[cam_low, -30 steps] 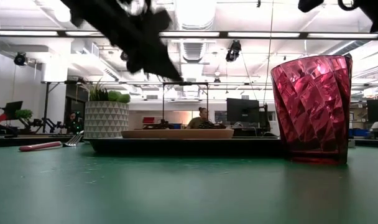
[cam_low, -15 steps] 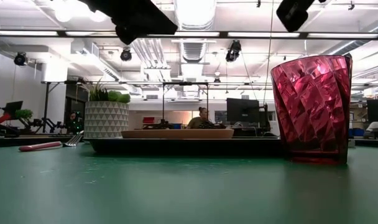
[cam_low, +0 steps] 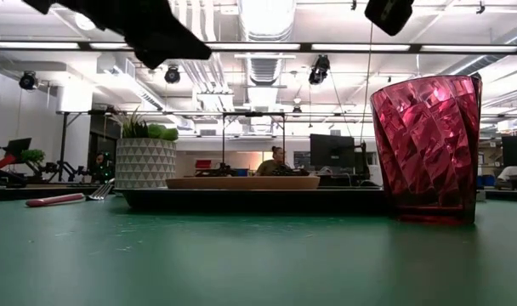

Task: Pick and place plate/cup/fork/spoon on tray
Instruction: Put the red cup on the dark green serving tray to the top right of the orange plate

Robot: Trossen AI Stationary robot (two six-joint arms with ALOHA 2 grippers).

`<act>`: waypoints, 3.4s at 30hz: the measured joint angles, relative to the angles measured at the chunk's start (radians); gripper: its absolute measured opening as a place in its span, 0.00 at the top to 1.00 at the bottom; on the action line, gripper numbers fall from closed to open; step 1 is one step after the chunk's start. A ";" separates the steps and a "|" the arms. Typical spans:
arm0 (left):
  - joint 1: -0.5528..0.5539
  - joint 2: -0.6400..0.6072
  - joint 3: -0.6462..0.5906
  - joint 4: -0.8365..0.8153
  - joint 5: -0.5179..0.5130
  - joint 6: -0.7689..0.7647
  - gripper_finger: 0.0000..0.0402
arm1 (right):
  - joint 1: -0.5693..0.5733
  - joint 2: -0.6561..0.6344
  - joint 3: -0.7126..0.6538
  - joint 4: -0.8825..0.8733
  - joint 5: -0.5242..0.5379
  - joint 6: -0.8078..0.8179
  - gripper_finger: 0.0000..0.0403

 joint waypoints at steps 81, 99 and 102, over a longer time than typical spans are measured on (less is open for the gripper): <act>0.003 -0.059 -0.121 0.117 -0.003 0.149 0.97 | 0.040 0.240 -0.156 0.010 0.042 0.060 0.83; 0.003 -0.059 -0.121 0.117 -0.003 0.148 0.97 | -0.115 0.238 0.067 -0.155 -0.060 -0.031 0.98; 0.003 -0.059 -0.121 0.117 -0.003 0.148 0.97 | -0.229 0.238 0.108 -0.182 -0.010 -0.086 0.98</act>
